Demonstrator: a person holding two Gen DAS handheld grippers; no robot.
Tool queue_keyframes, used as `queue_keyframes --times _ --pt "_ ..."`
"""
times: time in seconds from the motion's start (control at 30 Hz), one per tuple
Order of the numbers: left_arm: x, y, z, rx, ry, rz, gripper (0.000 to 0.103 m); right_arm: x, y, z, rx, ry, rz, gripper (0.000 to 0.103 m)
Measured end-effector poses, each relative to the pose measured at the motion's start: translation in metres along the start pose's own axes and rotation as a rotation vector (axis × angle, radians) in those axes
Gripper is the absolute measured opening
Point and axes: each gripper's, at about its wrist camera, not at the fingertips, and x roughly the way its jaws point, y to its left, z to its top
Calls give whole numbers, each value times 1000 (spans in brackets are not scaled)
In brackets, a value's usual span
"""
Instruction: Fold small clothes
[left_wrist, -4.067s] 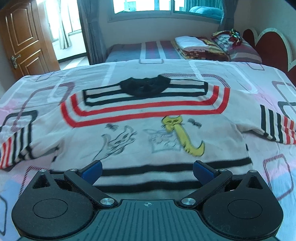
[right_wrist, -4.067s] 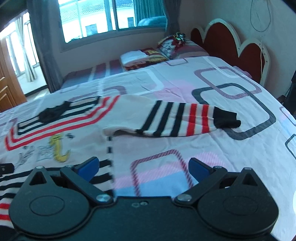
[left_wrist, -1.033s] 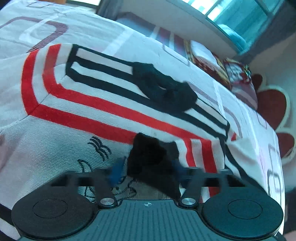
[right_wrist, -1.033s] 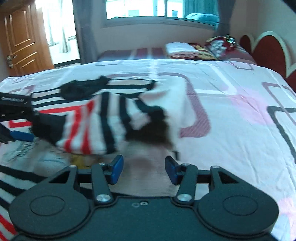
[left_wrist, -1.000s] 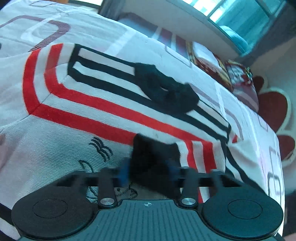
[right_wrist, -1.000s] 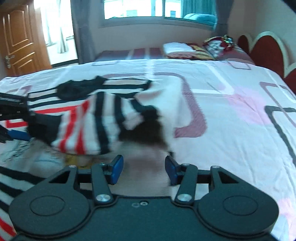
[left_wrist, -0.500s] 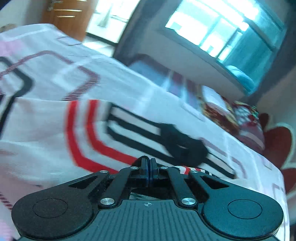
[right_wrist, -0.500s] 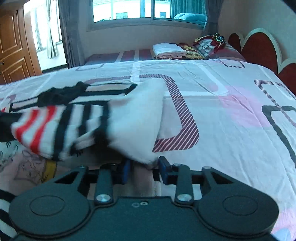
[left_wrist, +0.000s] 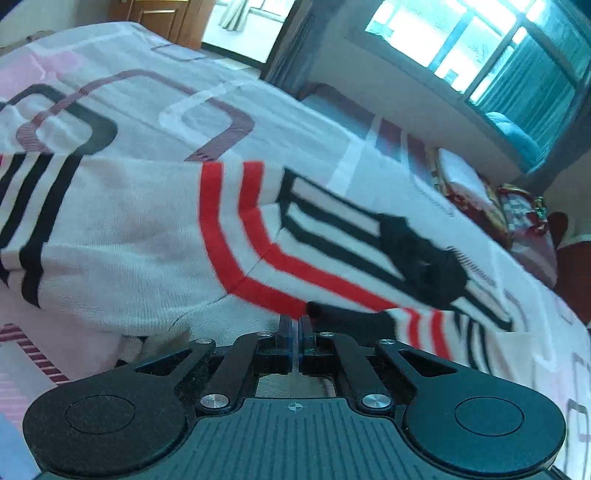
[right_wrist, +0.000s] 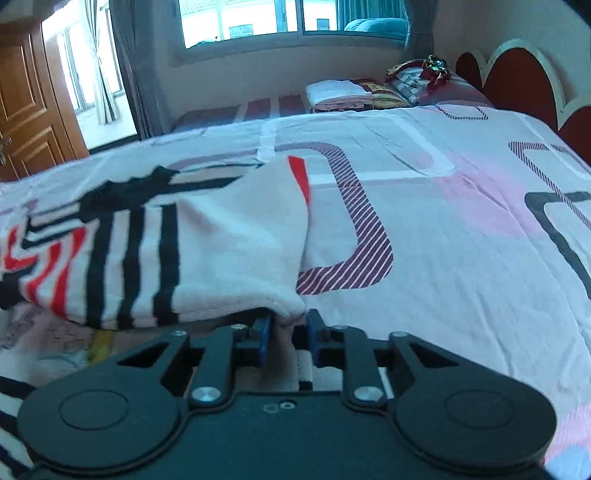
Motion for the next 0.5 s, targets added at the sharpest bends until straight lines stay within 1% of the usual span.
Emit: queue_keyframes --times 0.13,0.2,0.27,0.37,0.43,0.47,0.5 --pt "-17 -16 1 47 -13 -50 1 -21 -3 0 23 -9 40 26" --pt "-16 -31 1 80 -8 -84 1 -34 -2 1 28 -45 43 26" --pt "-7 -49 -1 113 18 -108 1 -41 2 6 25 -89 42 28" --pt "13 -73 -8 189 47 -96 1 -30 14 22 -19 -106 41 28" --pt "28 -84 -19 259 83 -76 1 -16 22 31 -22 -101 62 28" --pt "37 -86 -24 301 103 -55 1 -10 27 33 -32 -98 64 27" --pt "44 -84 -31 342 107 -30 1 -1 32 34 -56 -90 57 26"
